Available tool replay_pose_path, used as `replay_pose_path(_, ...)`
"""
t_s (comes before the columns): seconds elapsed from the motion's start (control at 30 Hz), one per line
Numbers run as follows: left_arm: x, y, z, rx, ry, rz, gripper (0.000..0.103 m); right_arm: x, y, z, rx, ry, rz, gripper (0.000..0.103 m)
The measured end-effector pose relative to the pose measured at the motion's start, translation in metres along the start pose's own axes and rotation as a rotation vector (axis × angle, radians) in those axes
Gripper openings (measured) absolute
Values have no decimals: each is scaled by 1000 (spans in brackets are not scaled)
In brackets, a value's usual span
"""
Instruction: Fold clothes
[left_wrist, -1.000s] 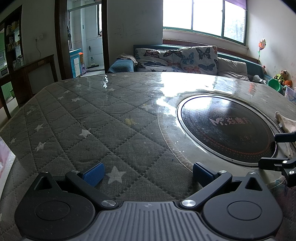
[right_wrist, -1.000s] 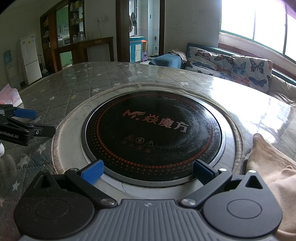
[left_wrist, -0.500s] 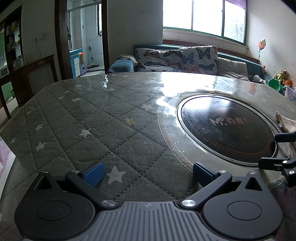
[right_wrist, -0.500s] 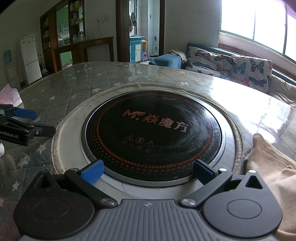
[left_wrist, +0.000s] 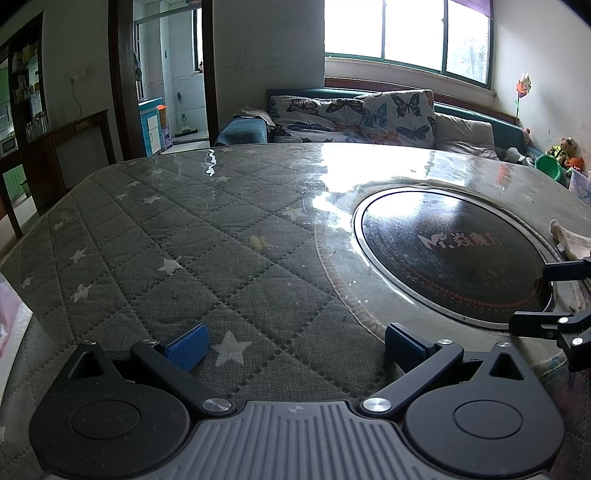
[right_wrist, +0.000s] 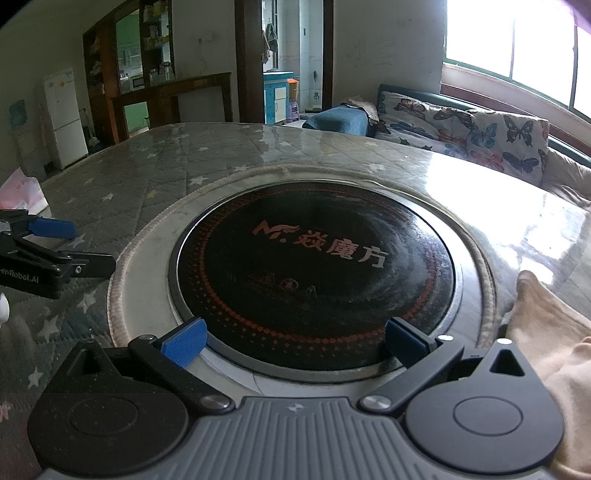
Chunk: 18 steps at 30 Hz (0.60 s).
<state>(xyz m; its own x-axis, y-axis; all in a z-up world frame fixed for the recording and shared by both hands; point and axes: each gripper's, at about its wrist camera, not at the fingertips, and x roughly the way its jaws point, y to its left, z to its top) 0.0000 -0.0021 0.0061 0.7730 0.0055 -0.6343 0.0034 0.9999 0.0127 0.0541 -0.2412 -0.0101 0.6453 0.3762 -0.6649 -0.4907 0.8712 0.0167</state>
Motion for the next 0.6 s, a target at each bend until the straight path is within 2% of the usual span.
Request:
replay_pose_path(0.43, -1, -1, 1, -2, 7, 6, 103, -4, 1, 0, 19, 4, -14, 103)
replay_pose_path(0.6, -5, -5, 3, -11, 37, 11, 103, -26, 9, -2, 19, -38, -50, 103)
